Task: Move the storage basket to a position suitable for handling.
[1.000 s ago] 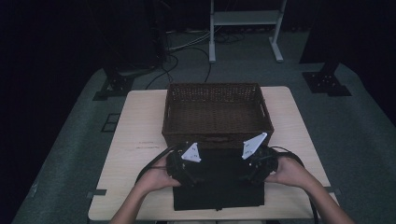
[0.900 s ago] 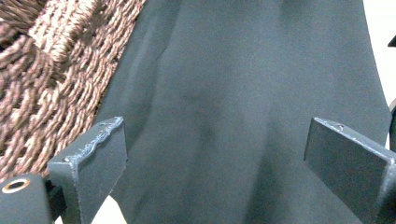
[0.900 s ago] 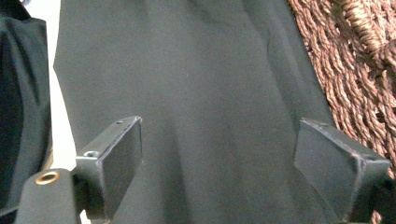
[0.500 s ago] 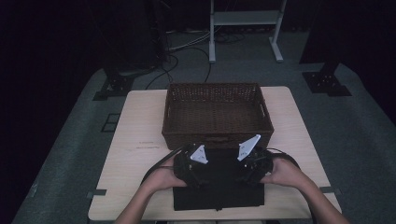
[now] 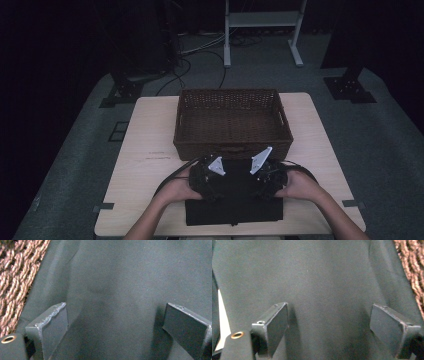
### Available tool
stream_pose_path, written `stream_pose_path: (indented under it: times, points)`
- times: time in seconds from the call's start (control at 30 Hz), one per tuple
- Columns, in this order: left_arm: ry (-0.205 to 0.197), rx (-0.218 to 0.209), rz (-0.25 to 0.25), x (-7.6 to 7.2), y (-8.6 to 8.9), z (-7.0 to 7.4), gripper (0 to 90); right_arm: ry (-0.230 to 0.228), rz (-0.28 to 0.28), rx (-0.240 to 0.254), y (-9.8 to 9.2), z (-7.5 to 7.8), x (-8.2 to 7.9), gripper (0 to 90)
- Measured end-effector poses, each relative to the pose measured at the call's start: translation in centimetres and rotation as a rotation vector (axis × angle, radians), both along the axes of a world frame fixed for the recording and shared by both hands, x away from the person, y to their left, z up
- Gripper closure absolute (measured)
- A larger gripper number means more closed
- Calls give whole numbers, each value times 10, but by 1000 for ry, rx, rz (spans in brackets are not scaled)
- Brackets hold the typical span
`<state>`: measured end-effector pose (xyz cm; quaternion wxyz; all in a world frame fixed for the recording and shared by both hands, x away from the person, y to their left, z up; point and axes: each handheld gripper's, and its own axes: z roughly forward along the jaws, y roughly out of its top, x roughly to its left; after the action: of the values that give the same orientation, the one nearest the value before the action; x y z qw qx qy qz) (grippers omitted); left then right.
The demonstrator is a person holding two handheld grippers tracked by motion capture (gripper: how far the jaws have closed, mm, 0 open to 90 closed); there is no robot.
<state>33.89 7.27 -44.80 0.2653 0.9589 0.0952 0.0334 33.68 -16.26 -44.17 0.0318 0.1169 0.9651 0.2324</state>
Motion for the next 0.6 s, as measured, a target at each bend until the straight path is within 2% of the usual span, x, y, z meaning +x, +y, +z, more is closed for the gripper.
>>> stream_pose_path:
  times: [0.2,0.37,0.6]
  points:
    - [27,3,-4,0,-2,-3,54,10,0,-27,4,-9,1,143]
    - [70,12,-12,3,-3,-5,54,32,-1,-37,4,-16,2,135]
    - [126,29,10,7,-5,-10,71,57,-3,-55,6,-21,2,130]
